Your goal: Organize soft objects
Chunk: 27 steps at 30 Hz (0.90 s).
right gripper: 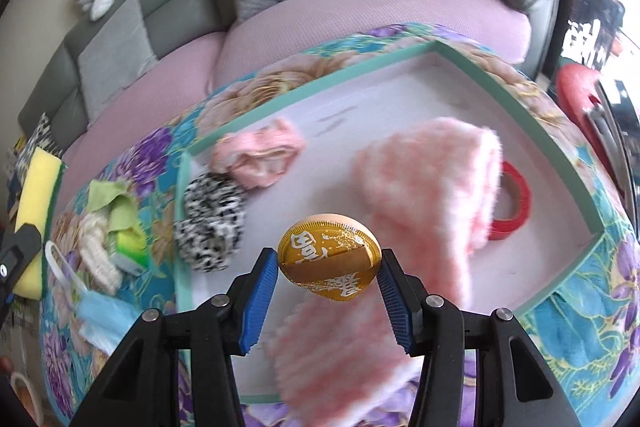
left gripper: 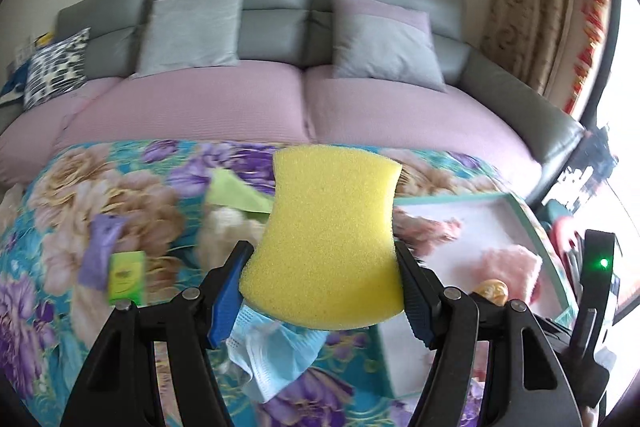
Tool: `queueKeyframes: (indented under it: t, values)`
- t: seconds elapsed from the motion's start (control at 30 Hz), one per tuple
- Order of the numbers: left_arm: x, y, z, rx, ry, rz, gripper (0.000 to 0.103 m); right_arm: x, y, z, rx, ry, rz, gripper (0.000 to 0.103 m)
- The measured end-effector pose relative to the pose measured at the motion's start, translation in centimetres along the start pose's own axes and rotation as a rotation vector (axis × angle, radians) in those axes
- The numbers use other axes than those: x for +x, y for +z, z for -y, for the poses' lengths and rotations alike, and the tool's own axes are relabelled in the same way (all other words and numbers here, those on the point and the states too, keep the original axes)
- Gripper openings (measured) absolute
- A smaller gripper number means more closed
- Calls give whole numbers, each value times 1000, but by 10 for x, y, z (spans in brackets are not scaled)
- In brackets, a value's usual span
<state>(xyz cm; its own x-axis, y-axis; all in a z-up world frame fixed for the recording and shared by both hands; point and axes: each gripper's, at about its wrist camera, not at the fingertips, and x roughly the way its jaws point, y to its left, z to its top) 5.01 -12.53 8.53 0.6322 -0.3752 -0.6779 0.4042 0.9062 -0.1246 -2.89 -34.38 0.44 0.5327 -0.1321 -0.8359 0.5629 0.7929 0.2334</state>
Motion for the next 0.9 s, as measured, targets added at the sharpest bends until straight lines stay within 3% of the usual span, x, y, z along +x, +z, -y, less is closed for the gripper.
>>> queueKeyframes:
  t: [0.17,0.5,0.67,0.77,0.9]
  values:
    - [-4,3,-3,-24,-12,13,71,1,1,10,31,4,-3,54]
    - [-34,11,-55,-169,-9,111,71,-1,-1,4,13,13,3,54]
    - [-32,9,-71,-212,33,108,70,3,-2,2,9,6,-12,54]
    - [-38,7,-80,-217,99,109,70,2,-1,2,7,4,-10,54]
    - [-61,7,-90,-215,203,185,70,4,-2,-1,-1,5,-14,54]
